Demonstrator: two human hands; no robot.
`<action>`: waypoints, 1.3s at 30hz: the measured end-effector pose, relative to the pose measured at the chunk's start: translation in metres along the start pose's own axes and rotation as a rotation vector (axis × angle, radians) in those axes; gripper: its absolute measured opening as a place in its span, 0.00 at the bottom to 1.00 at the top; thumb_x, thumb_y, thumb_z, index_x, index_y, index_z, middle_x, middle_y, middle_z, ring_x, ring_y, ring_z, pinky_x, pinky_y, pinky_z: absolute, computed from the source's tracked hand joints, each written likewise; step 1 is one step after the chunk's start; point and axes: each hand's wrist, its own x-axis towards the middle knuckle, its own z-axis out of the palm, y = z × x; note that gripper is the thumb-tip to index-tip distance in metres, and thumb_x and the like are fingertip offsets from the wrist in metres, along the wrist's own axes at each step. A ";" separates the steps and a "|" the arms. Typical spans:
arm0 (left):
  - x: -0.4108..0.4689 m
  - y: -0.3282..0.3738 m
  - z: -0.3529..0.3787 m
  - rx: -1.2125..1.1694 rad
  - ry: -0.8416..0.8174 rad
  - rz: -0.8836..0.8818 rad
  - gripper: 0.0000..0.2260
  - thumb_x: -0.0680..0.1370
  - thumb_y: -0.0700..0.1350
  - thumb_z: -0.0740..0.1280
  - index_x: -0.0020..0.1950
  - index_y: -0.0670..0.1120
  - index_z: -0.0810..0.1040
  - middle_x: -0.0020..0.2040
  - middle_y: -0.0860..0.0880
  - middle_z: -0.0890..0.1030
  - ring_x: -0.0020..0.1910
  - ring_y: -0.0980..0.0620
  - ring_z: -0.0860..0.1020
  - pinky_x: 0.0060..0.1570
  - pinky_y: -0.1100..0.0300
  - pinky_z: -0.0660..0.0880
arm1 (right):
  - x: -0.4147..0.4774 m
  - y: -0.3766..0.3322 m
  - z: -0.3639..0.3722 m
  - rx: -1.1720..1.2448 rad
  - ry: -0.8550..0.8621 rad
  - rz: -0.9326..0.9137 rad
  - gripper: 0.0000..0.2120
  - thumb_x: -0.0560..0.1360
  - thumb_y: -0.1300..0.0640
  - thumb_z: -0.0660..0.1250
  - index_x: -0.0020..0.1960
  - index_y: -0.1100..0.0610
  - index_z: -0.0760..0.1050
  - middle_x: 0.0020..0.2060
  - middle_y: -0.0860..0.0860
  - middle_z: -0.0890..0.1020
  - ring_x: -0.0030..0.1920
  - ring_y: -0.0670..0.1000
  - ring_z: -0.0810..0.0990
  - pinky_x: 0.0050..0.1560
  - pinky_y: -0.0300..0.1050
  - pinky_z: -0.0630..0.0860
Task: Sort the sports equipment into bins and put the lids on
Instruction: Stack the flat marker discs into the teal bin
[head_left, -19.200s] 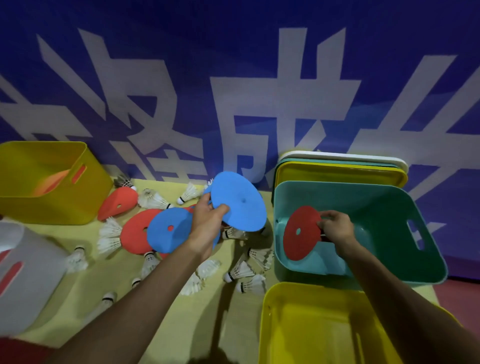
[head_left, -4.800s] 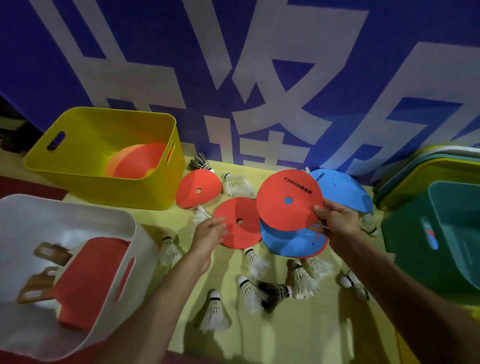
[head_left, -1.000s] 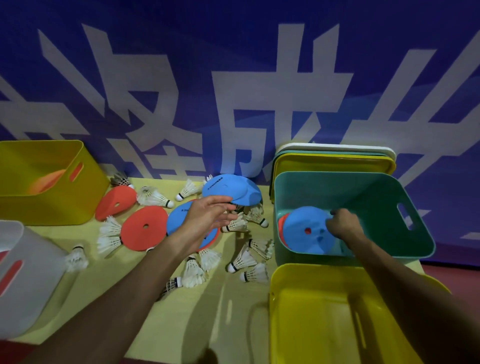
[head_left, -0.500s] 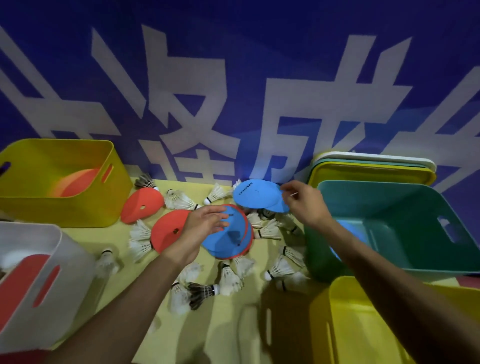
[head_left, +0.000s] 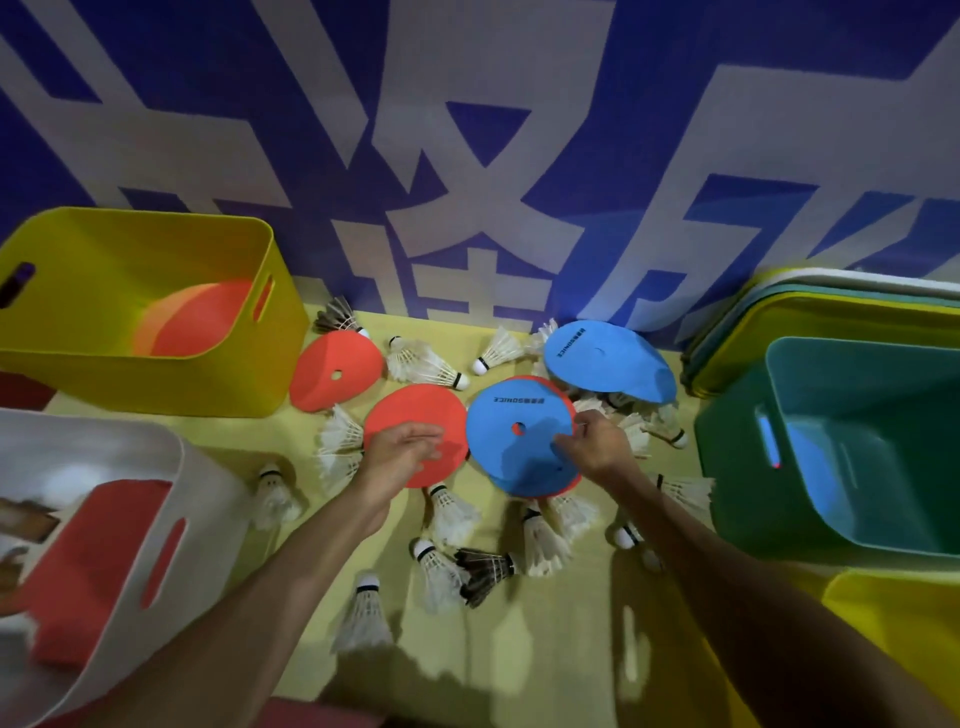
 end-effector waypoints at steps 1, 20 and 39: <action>0.004 -0.004 -0.002 0.004 -0.011 -0.005 0.10 0.78 0.36 0.62 0.56 0.44 0.79 0.55 0.47 0.81 0.52 0.50 0.80 0.56 0.57 0.73 | 0.003 0.001 0.008 0.010 0.018 0.027 0.19 0.73 0.54 0.69 0.57 0.67 0.73 0.52 0.63 0.80 0.53 0.61 0.78 0.44 0.46 0.70; 0.104 -0.009 -0.032 0.790 -0.098 0.070 0.23 0.74 0.45 0.66 0.70 0.48 0.70 0.68 0.44 0.70 0.66 0.42 0.70 0.65 0.48 0.68 | 0.014 -0.014 0.084 -0.095 0.420 0.296 0.35 0.69 0.46 0.74 0.63 0.65 0.62 0.59 0.63 0.70 0.60 0.63 0.69 0.61 0.51 0.67; 0.067 0.009 -0.044 0.688 0.012 0.268 0.11 0.76 0.39 0.69 0.58 0.42 0.79 0.44 0.47 0.78 0.44 0.46 0.79 0.44 0.57 0.75 | 0.006 -0.021 0.077 -0.007 0.381 0.259 0.26 0.71 0.60 0.70 0.65 0.64 0.67 0.59 0.62 0.72 0.61 0.63 0.71 0.58 0.50 0.72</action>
